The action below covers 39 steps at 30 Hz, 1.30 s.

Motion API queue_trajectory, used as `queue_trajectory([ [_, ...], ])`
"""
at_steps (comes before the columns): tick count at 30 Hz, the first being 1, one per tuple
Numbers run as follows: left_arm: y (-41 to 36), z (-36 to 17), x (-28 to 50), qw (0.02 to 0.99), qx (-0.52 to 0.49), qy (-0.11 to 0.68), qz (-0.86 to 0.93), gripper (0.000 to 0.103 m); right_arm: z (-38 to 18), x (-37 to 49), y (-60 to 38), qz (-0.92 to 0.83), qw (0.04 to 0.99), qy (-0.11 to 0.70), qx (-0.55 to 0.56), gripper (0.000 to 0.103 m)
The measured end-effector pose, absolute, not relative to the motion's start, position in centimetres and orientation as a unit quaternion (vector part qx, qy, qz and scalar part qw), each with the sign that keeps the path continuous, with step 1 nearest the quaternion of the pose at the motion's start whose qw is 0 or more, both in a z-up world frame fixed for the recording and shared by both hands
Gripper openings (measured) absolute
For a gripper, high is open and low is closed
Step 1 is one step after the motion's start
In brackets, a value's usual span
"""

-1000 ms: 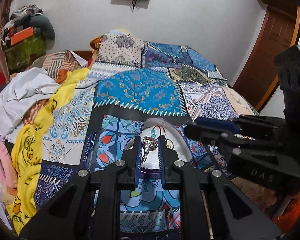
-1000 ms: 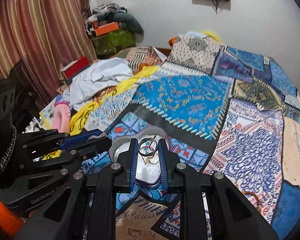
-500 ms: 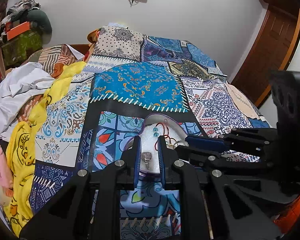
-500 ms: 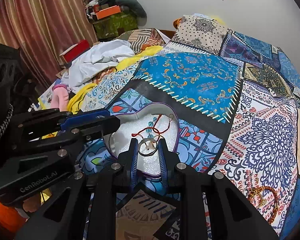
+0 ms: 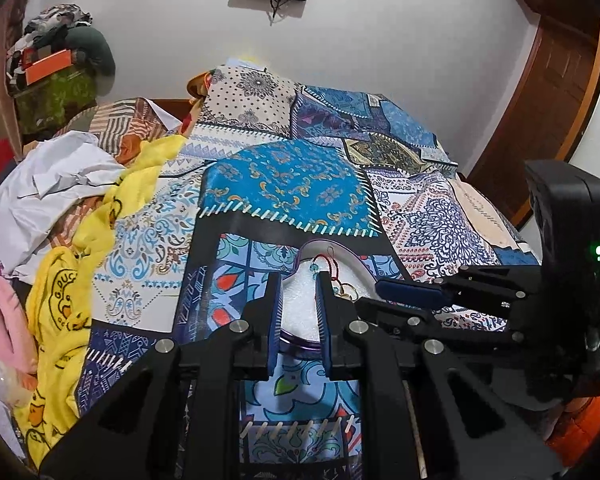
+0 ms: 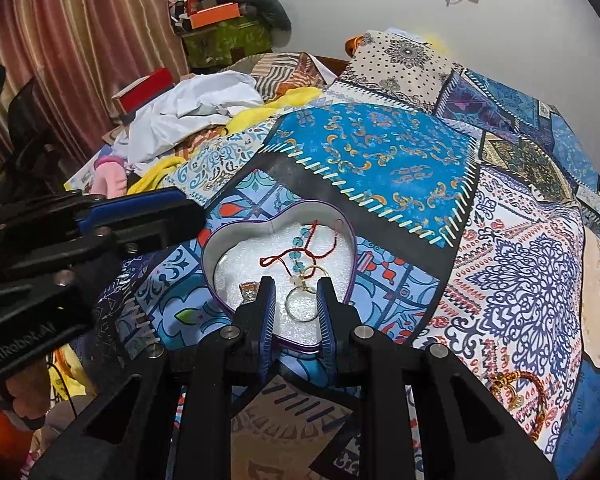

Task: Organize jewelry
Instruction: 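Lower both items onto the foam and open both tools, then move both tools back to the jewelry pile and close the left tool on the next piece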

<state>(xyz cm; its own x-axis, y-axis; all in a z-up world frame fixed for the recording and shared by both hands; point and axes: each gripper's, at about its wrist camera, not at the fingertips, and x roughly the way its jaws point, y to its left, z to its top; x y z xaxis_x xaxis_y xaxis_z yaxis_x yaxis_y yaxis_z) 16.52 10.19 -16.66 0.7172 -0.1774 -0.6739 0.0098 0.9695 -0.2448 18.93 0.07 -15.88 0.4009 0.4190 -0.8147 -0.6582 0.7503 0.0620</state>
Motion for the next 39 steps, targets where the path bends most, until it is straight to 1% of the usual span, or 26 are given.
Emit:
queue_trajectory([
  [13,9.2,-14.4,15.1,0.927,-0.099,0.357,-0.048,0.016,-12.4,18.1,-2.6,0.305,0.855,0.404,-0.113,0.023],
  [18,7.8,-13.2,14.7,0.932,-0.088,0.347,-0.056,0.023,-10.8,17.7,-4.7,0.291,0.870,0.386,-0.098,0.023],
  [22,6.2,-12.6,14.6,0.933,-0.078,0.344,-0.066,0.025,-9.8,17.4,-6.8,0.272,0.882,0.373,-0.090,0.023],
  [25,4.9,-12.3,14.7,0.933,-0.071,0.344,-0.075,0.029,-9.2,17.1,-8.7,0.258,0.891,0.366,-0.081,0.024],
  [28,3.4,-12.2,15.0,0.932,-0.063,0.347,-0.087,0.031,-8.8,17.1,-10.7,0.242,0.898,0.360,-0.069,0.028],
  [30,2.4,-12.3,15.2,0.930,-0.058,0.350,-0.094,0.031,-8.5,17.1,-12.3,0.228,0.905,0.354,-0.058,0.036],
  [31,2.0,-12.3,15.3,0.929,-0.055,0.352,-0.098,0.031,-8.4,17.2,-12.8,0.224,0.907,0.352,-0.054,0.038],
  [39,-1.9,-13.8,17.1,0.915,-0.039,0.379,-0.131,0.031,-8.6,17.3,-17.6,0.181,0.917,0.355,-0.029,0.038],
])
